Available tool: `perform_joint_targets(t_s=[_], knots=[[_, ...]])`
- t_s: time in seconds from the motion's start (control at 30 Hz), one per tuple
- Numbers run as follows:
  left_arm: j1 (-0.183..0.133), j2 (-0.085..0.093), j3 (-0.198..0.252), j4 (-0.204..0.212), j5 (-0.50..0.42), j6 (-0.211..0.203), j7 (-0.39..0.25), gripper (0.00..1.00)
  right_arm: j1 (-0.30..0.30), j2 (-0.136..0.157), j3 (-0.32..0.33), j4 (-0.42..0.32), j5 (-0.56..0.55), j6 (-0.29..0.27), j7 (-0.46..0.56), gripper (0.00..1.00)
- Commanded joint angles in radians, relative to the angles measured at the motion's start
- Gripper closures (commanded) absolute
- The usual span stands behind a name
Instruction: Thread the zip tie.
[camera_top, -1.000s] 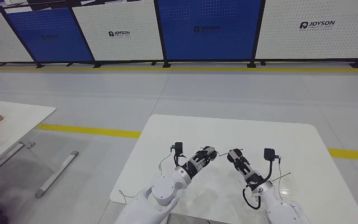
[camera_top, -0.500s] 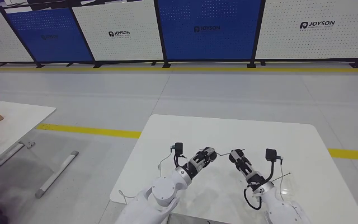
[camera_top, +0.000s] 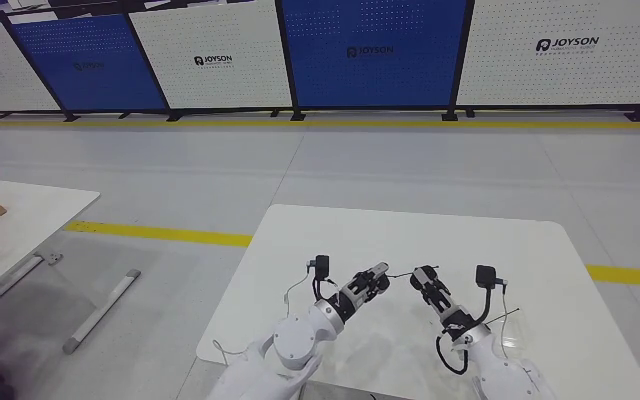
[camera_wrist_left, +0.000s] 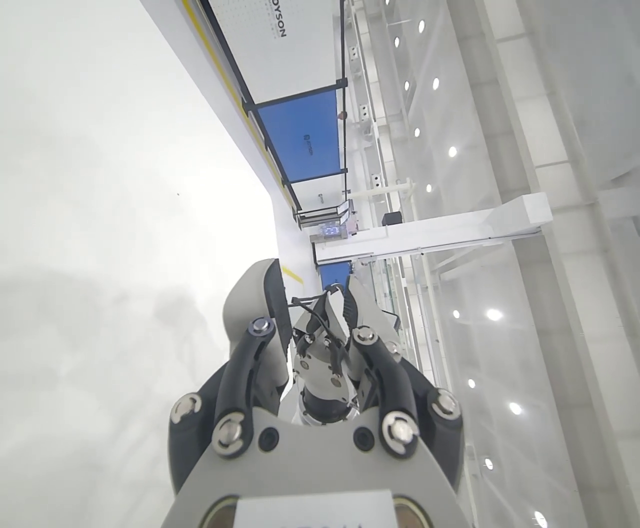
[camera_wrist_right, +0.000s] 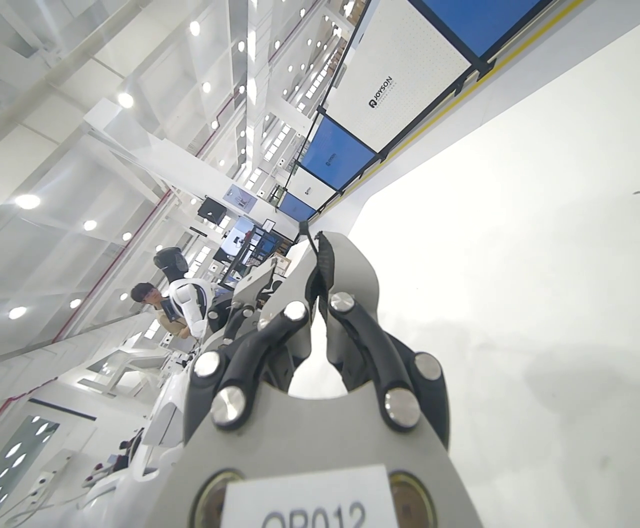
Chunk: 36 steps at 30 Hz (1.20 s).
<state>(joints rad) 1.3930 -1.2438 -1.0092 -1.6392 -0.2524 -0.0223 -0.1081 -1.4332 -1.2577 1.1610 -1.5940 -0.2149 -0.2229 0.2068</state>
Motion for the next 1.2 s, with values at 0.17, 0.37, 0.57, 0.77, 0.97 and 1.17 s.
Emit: perform_joint_targets(t_s=[0.17, 0.37, 0.57, 0.77, 0.97, 1.17], knots=[[-0.004, -0.002, 0.009, 0.003, 0.023, 0.01, 0.0, 0.77, -0.002, -0.002, 0.002, 0.0, 0.004, 0.0, 0.001, 1.0], [-0.006, -0.004, 0.01, 0.005, 0.027, 0.011, -0.008, 0.84, -0.003, -0.003, 0.003, -0.001, 0.004, 0.0, 0.002, 1.0], [-0.007, -0.004, 0.011, 0.004, 0.029, 0.012, -0.019, 0.86, -0.003, -0.004, 0.003, -0.002, 0.002, 0.001, 0.004, 1.0], [-0.008, -0.005, 0.012, 0.003, 0.038, 0.015, -0.023, 1.0, -0.004, -0.005, 0.003, -0.004, -0.001, 0.002, 0.005, 1.0], [-0.009, -0.006, 0.012, 0.003, 0.044, 0.013, -0.025, 1.0, -0.005, -0.006, 0.003, -0.009, -0.011, 0.013, 0.012, 1.0], [-0.01, -0.007, 0.012, 0.004, 0.048, 0.01, -0.026, 1.0, -0.005, -0.006, 0.003, -0.013, -0.022, 0.026, 0.015, 1.0]])
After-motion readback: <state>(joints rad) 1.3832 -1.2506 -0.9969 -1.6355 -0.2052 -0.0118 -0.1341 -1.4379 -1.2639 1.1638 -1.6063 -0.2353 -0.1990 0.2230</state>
